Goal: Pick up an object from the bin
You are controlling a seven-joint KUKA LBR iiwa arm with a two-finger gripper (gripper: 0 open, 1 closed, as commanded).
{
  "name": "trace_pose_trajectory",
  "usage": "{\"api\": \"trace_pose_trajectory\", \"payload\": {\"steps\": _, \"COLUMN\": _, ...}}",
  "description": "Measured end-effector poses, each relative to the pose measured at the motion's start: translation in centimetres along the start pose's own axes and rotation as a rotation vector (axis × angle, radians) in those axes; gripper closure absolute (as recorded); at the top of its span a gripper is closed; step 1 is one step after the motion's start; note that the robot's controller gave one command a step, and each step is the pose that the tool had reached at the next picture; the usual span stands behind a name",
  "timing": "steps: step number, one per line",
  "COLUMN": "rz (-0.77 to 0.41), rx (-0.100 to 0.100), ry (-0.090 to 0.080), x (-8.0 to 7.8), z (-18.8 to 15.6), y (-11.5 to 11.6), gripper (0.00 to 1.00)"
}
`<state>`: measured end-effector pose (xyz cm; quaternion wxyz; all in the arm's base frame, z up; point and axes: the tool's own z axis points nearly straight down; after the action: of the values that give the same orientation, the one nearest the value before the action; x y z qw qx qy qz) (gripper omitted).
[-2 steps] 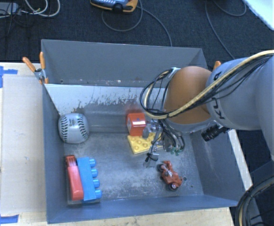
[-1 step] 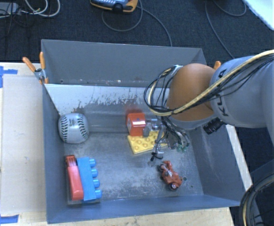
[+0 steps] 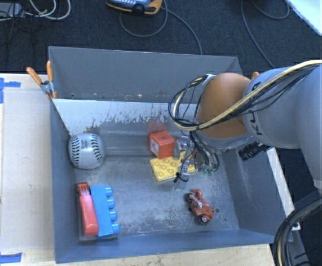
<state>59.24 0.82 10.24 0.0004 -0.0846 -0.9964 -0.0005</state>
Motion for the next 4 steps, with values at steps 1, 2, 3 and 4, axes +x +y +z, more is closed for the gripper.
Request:
{"api": "trace_pose_trajectory", "payload": {"steps": 1, "rz": 0.178, "rx": 0.004, "ry": 0.01, "x": 0.0, "z": 1.2, "y": -0.3, "gripper": 0.0}}
{"api": "trace_pose_trajectory", "payload": {"steps": 2, "rz": 0.26, "rx": -0.001, "ry": 0.0, "x": -2.5, "z": 3.0, "y": -0.3, "gripper": 1.0}}
{"api": "trace_pose_trajectory", "payload": {"steps": 3, "rz": 0.26, "rx": 0.0, "ry": 0.0, "x": -2.5, "z": 3.0, "y": -0.3, "gripper": 1.0}}
{"api": "trace_pose_trajectory", "payload": {"steps": 4, "rz": 0.304, "rx": 0.002, "ry": 0.006, "x": -2.5, "z": -2.0, "y": -0.5, "gripper": 1.0}}
